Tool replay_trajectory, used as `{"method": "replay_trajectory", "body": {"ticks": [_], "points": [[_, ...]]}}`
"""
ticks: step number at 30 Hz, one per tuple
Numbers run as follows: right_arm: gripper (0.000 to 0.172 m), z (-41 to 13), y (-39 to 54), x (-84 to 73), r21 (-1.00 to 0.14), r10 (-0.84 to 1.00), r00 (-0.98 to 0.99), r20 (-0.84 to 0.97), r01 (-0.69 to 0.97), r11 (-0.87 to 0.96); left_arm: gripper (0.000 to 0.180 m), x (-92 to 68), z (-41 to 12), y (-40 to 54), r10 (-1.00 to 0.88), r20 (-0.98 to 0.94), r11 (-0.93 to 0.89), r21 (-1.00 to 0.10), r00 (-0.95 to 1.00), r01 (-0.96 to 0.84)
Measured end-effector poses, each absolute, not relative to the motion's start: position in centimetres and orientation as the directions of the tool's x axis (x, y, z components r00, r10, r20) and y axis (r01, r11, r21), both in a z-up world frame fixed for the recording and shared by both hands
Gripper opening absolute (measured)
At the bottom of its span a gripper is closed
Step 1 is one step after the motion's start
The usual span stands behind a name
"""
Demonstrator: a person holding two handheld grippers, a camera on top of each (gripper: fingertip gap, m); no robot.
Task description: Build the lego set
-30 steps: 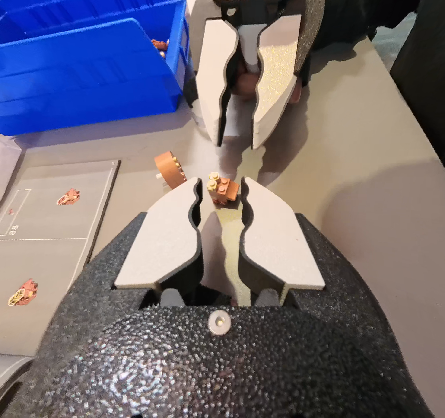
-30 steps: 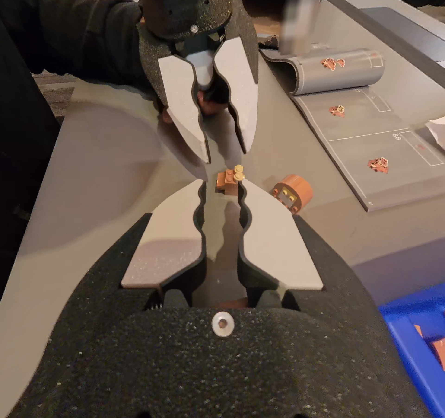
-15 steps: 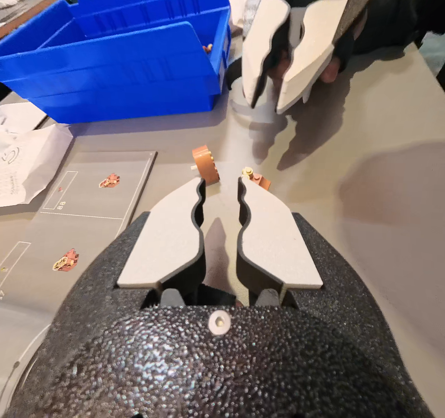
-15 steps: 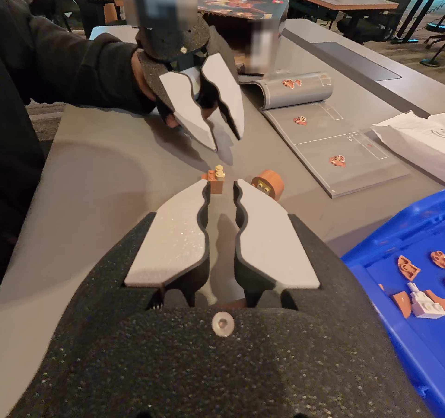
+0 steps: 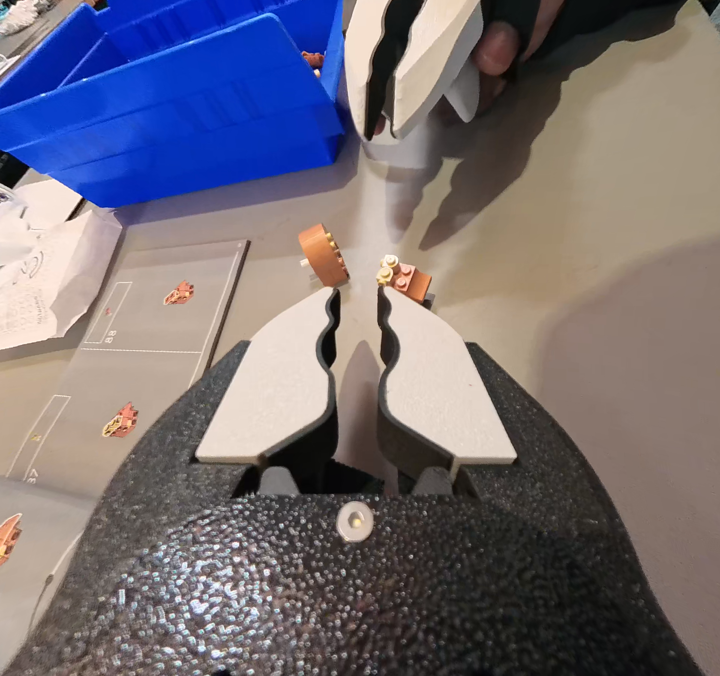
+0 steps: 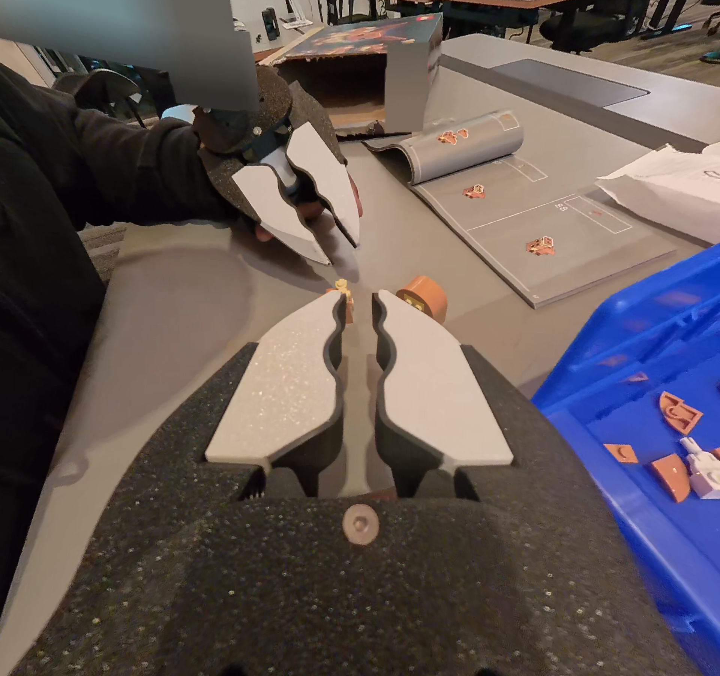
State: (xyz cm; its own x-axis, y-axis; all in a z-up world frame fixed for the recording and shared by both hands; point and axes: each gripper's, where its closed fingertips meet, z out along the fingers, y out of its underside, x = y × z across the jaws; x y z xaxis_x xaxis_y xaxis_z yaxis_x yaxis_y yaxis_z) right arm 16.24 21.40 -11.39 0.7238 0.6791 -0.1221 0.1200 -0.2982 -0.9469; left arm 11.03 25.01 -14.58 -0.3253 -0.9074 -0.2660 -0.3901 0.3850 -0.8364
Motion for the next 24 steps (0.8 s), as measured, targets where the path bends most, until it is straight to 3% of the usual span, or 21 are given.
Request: {"method": "replay_trajectory", "body": {"ticks": [12,24], "points": [[0.012,-12.2,20.8,15.2,-0.933,0.714,0.699,-0.043,0.229,-0.28,0.018,11.1,-14.9,24.9,-0.9,-0.287,0.408,-0.819,-0.328,-0.403],[0.012,-12.2,20.6,15.1,-0.933,0.717,0.695,-0.039,0.232,-0.276,0.018,11.1,-15.0,25.0,-0.904,-0.277,0.4,-0.819,-0.327,-0.412]]}}
